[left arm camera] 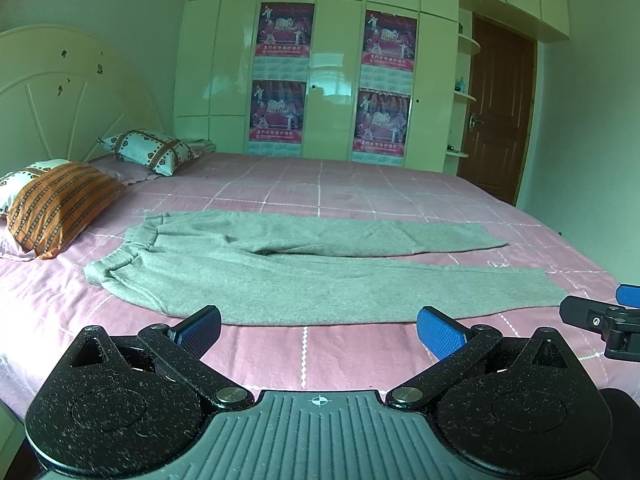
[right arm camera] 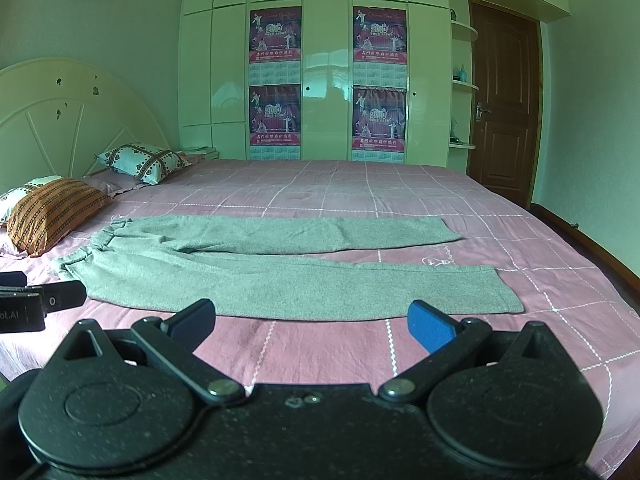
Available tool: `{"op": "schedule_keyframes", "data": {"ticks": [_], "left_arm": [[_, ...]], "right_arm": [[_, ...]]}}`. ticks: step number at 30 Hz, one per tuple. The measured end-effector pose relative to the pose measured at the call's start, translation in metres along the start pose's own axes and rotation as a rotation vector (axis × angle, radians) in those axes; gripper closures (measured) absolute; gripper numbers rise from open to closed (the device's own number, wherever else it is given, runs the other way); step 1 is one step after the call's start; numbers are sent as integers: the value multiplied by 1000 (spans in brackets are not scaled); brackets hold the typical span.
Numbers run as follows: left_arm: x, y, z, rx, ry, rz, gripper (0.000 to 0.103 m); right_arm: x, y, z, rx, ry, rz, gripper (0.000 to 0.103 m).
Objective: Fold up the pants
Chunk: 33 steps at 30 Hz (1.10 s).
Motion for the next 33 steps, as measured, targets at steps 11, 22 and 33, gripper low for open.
{"op": "schedule_keyframes", "data": {"ticks": [11, 22, 33], "left_arm": [[1, 1, 0, 4, 3, 3, 0], [14, 0, 9, 55, 66, -19, 0], [49, 3, 59, 111, 87, -22, 0]], "right_arm": [[1, -1, 1, 2, 0, -1, 6], [1, -6, 3, 5, 5, 0, 6], [23, 24, 36, -29, 57, -54, 6]]}}
Point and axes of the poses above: each gripper's, at about its wrist camera, not at the fingertips, and z roughly the way its jaws point, x to its left, y to its top, the point moved 5 cm from there along z, roughly the way its jaws point, and after that the axes turned 8 degrees about z, right-handed, at the moved point
